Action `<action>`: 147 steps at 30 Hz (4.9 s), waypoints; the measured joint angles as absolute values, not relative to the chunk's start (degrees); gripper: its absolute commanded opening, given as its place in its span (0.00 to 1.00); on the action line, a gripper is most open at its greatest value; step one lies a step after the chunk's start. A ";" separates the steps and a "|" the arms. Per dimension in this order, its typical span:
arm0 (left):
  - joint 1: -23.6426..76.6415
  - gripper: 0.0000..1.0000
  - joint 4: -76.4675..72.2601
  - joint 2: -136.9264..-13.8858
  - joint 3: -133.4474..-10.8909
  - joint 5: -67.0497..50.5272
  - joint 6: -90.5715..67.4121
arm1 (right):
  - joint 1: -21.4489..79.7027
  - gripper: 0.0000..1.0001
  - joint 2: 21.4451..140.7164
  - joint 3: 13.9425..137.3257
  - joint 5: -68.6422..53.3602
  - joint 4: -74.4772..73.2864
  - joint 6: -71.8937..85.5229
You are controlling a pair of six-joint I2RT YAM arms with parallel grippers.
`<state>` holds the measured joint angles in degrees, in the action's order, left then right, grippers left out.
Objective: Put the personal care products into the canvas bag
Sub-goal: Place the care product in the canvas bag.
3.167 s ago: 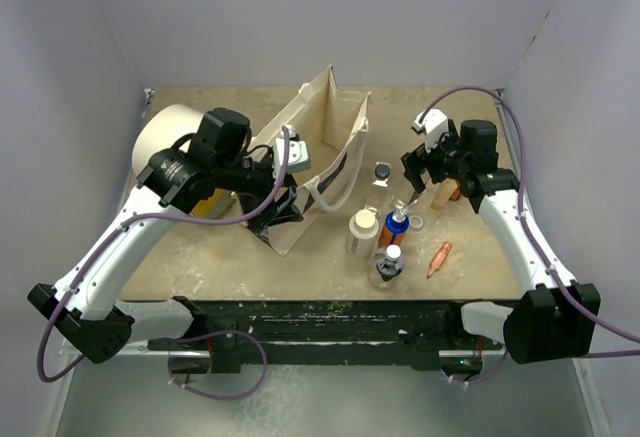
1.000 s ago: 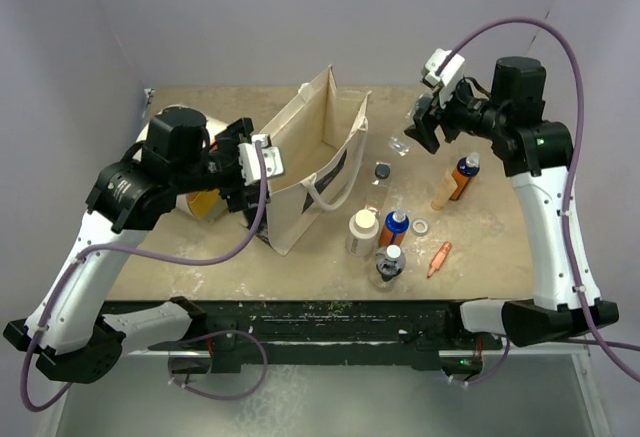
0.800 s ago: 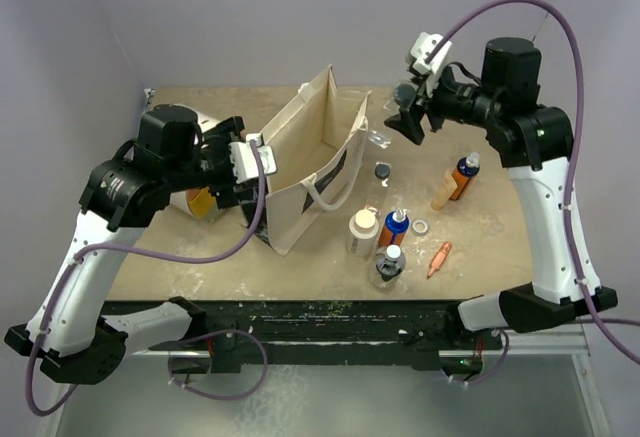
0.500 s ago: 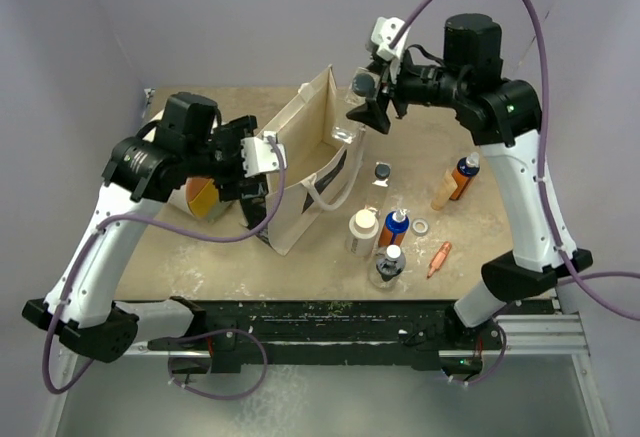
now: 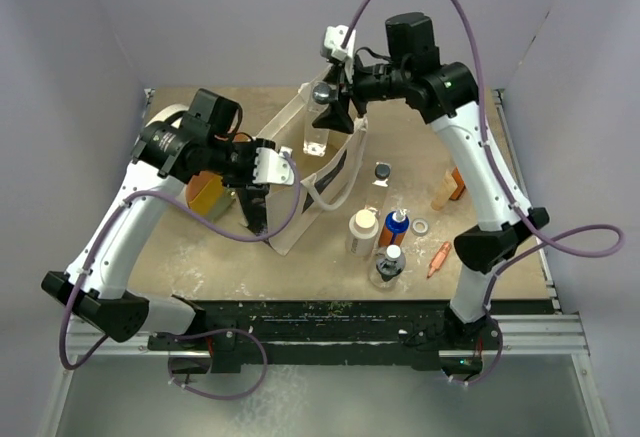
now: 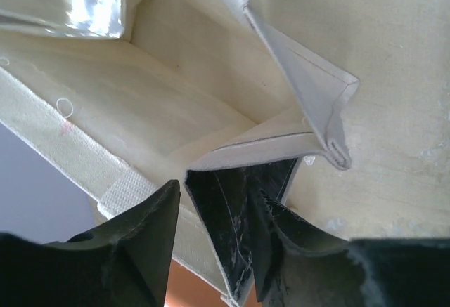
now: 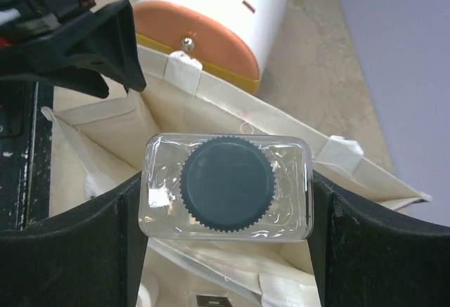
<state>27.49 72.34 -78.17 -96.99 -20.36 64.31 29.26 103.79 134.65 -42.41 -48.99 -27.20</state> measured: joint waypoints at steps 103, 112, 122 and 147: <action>27.00 0.35 79.75 -68.88 -84.27 -32.58 84.12 | 44.25 0.54 121.03 106.94 -59.88 -52.51 -70.85; 27.00 0.45 79.64 -68.51 -84.09 -32.25 82.06 | 44.25 0.64 121.01 107.87 -57.89 -53.78 -70.89; 27.00 0.46 79.33 -65.98 -83.66 -30.96 80.05 | 44.25 0.76 120.66 108.03 -56.45 -54.19 -70.59; 26.87 0.46 78.96 -63.57 -83.02 -30.33 78.48 | 44.25 0.97 114.89 112.38 -57.06 -53.78 -64.51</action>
